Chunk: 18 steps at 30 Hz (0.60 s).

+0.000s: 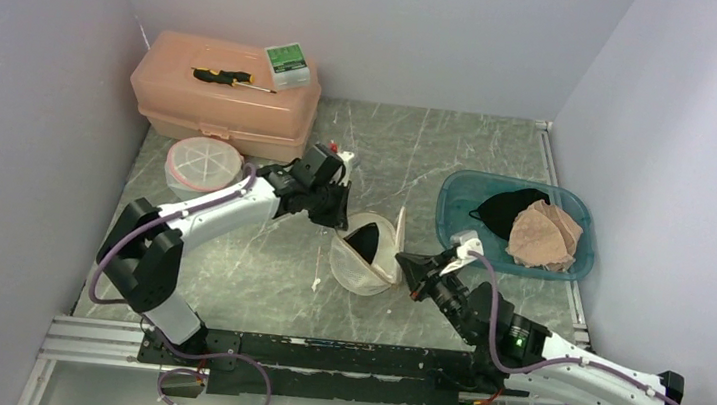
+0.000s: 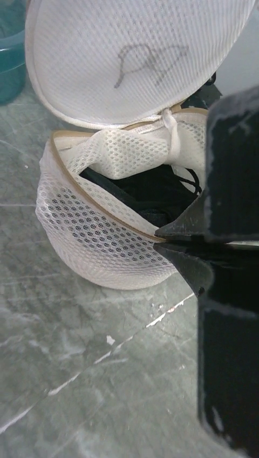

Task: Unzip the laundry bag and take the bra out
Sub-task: Open the laundry bag at the center of the board.

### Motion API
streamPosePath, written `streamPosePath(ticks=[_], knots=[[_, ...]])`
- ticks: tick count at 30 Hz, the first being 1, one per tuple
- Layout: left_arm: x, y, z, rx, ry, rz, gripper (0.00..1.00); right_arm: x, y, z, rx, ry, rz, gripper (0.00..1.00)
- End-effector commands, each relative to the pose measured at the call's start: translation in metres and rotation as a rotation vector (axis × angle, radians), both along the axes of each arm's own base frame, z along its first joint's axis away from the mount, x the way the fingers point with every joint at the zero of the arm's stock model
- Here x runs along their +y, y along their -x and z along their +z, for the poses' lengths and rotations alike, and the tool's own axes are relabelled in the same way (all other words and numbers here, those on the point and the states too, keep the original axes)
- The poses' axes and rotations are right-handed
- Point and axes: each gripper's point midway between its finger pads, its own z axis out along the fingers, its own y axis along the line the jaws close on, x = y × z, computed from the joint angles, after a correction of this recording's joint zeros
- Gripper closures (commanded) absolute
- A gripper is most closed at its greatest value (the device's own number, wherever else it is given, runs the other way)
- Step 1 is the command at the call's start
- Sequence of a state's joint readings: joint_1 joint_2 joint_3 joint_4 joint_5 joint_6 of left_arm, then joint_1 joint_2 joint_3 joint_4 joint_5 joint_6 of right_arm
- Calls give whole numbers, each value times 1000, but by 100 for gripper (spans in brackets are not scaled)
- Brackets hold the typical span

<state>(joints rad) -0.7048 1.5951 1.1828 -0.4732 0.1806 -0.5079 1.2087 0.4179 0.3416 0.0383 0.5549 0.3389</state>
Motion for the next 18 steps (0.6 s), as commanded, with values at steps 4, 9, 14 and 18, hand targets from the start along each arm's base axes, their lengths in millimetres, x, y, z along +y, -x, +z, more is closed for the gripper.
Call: streamPosePath(ticks=[4,9,14,18], knots=[[14,-11,53,-214,51,39,97,-15,3,-6,66,-69,-43,100],[22,-7,53,-276,37,68,97,-17,4,-19,173,-134,-83,39],[21,2,47,-290,35,78,97,-24,-4,-25,279,-152,-205,15],[24,5,49,-304,48,102,97,-35,-9,-31,355,-125,-316,7]])
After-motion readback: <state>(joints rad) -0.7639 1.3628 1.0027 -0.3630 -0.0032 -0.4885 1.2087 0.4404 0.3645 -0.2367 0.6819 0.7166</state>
